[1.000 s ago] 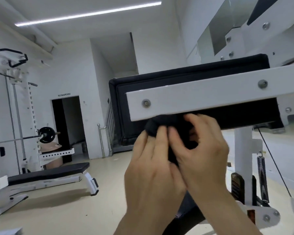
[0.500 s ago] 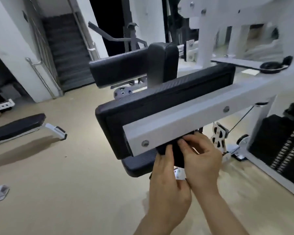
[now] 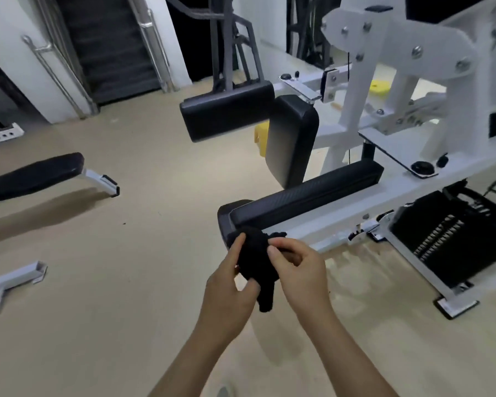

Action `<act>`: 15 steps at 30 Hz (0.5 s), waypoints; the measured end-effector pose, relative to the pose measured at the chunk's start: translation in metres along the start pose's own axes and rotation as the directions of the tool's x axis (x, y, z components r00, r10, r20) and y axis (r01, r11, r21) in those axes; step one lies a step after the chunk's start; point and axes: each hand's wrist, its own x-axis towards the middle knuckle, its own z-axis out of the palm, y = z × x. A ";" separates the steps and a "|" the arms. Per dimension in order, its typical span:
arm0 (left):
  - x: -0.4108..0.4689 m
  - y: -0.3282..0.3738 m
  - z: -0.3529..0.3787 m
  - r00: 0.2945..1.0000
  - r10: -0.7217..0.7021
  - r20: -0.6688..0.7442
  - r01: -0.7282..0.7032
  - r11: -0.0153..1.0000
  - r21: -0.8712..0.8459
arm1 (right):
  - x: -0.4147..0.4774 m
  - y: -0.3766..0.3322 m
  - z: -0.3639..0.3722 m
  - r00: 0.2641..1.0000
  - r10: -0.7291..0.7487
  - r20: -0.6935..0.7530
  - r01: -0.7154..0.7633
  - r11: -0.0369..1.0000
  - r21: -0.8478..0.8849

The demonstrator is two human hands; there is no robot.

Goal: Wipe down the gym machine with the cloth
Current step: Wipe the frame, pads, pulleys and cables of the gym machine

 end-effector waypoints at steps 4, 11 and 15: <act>0.024 -0.001 -0.054 0.980 -0.192 0.050 0.190 0.841 -0.506 | -0.001 -0.033 0.016 0.978 -0.054 0.201 0.085 0.985 -0.149; 0.067 -0.047 -0.189 0.977 -0.173 0.125 0.212 0.734 -0.645 | 0.013 -0.060 0.164 0.881 -0.111 0.461 0.308 0.873 -0.378; 0.103 -0.077 -0.270 0.972 -0.235 -0.021 0.183 0.808 -0.559 | 0.032 -0.067 0.252 0.882 -0.078 0.464 0.281 0.879 -0.386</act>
